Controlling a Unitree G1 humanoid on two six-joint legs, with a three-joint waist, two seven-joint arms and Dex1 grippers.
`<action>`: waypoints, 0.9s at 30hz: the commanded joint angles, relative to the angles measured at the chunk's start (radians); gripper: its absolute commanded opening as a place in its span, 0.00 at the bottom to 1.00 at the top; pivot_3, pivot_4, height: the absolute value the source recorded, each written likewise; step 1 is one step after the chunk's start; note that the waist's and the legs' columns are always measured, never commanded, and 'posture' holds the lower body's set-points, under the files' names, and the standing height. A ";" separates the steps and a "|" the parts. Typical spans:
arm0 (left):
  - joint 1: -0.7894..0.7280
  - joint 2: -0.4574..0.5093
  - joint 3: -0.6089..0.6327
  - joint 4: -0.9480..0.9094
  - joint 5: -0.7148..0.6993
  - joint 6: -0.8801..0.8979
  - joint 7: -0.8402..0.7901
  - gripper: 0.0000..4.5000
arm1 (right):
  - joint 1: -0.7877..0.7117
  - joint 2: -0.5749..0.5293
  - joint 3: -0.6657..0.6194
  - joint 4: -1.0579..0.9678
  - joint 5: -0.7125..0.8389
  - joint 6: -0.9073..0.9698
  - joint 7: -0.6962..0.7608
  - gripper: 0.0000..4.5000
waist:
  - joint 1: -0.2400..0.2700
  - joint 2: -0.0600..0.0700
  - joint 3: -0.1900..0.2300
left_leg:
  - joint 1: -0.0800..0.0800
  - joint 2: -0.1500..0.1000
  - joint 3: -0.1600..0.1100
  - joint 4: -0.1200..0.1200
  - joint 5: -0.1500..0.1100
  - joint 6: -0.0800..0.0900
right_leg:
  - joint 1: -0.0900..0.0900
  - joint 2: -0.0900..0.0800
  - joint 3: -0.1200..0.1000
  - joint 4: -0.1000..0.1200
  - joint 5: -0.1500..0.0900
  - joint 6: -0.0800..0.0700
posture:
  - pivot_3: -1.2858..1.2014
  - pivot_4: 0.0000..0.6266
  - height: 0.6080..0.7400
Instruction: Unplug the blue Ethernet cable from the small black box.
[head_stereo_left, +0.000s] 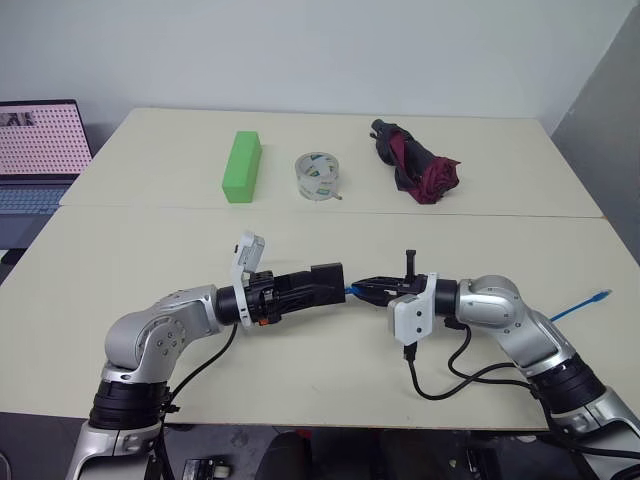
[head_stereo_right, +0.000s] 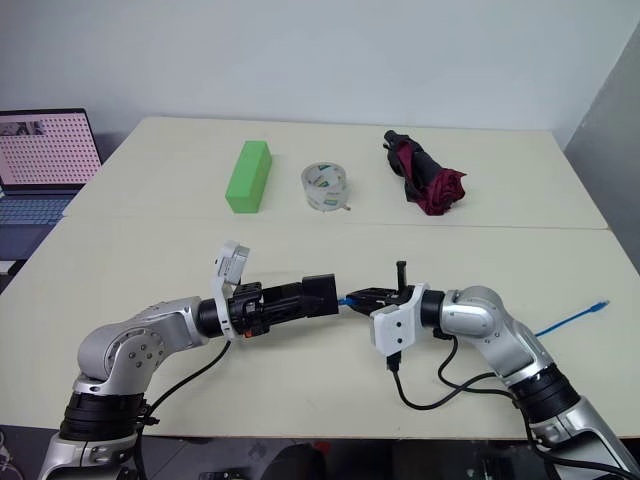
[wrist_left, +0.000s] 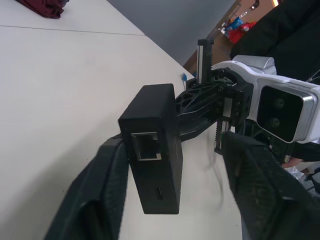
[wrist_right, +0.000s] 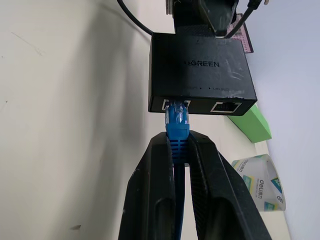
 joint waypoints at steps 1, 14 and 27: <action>-0.004 -0.001 0.003 -0.023 -0.025 0.001 -0.018 0.44 | -0.028 0.014 -0.012 -0.045 0.010 -0.009 -0.004 0.03 | 0.000 0.000 0.000 | 0.000 0.000 0.000 0.000 0.000 0.000 | 0.000 0.000 0.000 0.000 0.000 0.000 | 0.52 0.24 1.00; -0.003 0.007 -0.018 -0.015 0.013 -0.022 -0.032 0.17 | -0.027 0.025 0.008 -0.073 0.038 0.003 0.041 0.03 | 0.000 0.000 0.000 | 0.000 0.000 0.000 0.000 0.000 0.000 | 0.000 0.000 0.000 0.000 0.000 0.000 | 0.52 0.24 1.00; -0.026 0.064 -0.088 -0.005 0.103 -0.131 -0.151 0.17 | 0.058 -0.052 -0.099 -0.411 0.472 0.713 0.220 0.68 | 0.002 0.000 0.000 | 0.000 0.000 -0.001 0.000 0.000 0.000 | 0.000 0.000 -0.001 -0.001 0.000 0.000 | 0.52 0.24 1.00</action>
